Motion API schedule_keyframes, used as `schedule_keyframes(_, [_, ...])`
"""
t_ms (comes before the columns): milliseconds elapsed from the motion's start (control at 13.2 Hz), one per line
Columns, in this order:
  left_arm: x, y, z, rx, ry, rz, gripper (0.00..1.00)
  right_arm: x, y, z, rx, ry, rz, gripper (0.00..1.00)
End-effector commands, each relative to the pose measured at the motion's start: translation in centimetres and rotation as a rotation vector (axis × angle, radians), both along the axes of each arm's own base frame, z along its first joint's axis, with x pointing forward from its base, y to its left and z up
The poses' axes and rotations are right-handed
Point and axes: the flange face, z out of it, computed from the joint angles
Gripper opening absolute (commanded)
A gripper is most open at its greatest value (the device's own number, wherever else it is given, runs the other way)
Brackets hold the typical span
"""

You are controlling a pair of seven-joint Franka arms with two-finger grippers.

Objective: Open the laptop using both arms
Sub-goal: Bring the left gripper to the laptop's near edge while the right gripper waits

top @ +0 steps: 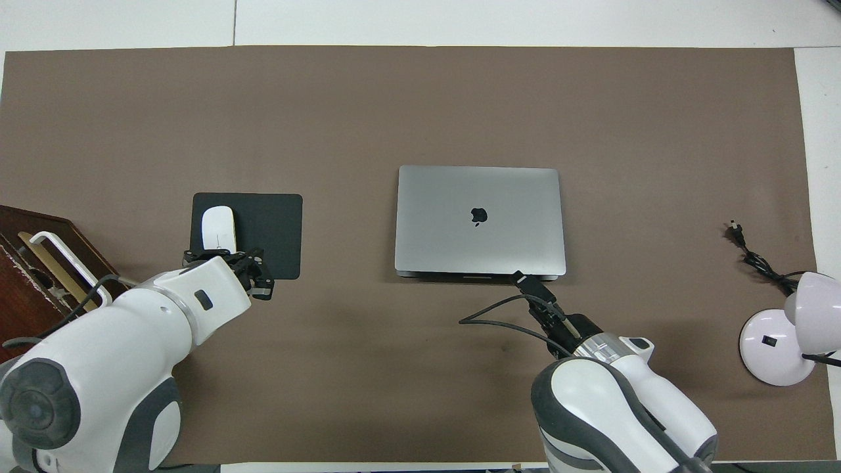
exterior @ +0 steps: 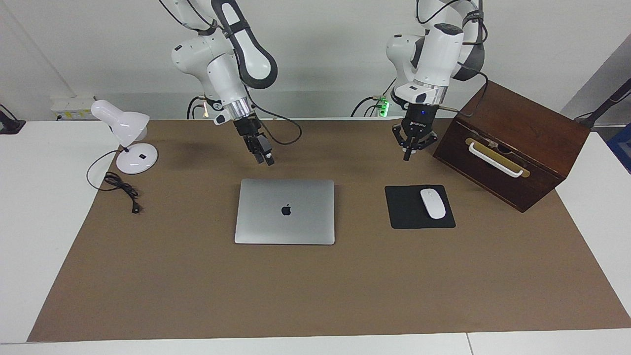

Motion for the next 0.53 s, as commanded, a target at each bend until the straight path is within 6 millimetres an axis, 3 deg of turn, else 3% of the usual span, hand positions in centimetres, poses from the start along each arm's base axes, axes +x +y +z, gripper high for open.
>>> schedule_keyframes(0, [-2.3, -1.9, -2.6, -0.048, -0.050, -0.024, 0.00, 0.5, 0.9, -0.6, 0.007, 0.017, -0.012, 1.00])
schedule_keyframes(454, [-3.8, -7.6, -9.6, -0.118, -0.146, -0.105, 0.00, 2.3, 1.6, -1.4, 0.009, 0.025, -0.009, 1.00])
